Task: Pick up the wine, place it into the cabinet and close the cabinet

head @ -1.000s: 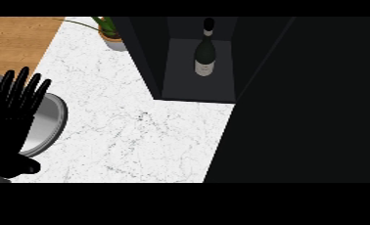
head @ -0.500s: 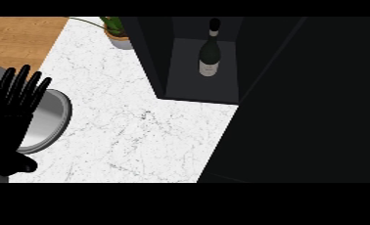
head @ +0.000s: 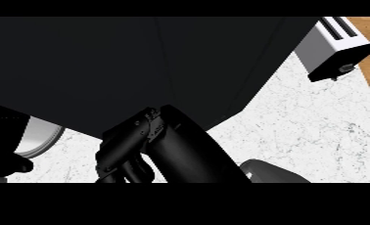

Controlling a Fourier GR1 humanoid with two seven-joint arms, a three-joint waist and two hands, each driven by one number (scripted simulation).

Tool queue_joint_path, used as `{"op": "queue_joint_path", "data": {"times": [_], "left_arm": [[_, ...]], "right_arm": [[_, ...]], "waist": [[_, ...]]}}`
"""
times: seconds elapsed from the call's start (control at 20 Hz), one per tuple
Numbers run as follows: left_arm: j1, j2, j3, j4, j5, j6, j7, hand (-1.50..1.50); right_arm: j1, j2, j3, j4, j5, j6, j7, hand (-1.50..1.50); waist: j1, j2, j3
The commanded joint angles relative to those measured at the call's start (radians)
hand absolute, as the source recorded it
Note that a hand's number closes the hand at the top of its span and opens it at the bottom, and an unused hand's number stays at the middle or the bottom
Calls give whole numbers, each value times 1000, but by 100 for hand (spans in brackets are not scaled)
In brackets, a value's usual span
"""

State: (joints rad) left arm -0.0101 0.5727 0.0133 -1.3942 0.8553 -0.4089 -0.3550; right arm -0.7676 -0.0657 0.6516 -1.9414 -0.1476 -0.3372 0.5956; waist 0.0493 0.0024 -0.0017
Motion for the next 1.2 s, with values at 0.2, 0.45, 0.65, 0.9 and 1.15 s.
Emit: {"op": "queue_joint_path", "data": {"times": [0.2, 0.45, 0.65, 0.9, 1.15], "left_arm": [[8, 2, 51, 43, -34, -26, -22, -150], [-51, -39, 43, 70, -56, 1, 0, -150], [8, -8, 87, 32, -57, -14, -6, -150], [10, -18, 108, 104, -47, -90, -8, -150], [-1, -2, 113, 48, -15, -56, 47, -150]], "right_arm": [[-304, 64, -78, 347, -167, -133, -103, 150], [-191, 65, -153, 411, -215, -11, -189, 150], [-174, 65, -213, 538, -215, 25, -247, 150], [-155, 53, -249, 621, -174, 114, -317, 150], [-172, -1, -332, 730, -196, 211, -392, 150]], "waist": [[-19, 0, 0], [-44, 0, 1], [-37, -1, 2], [-42, 0, 1], [-36, 2, 2]]}}
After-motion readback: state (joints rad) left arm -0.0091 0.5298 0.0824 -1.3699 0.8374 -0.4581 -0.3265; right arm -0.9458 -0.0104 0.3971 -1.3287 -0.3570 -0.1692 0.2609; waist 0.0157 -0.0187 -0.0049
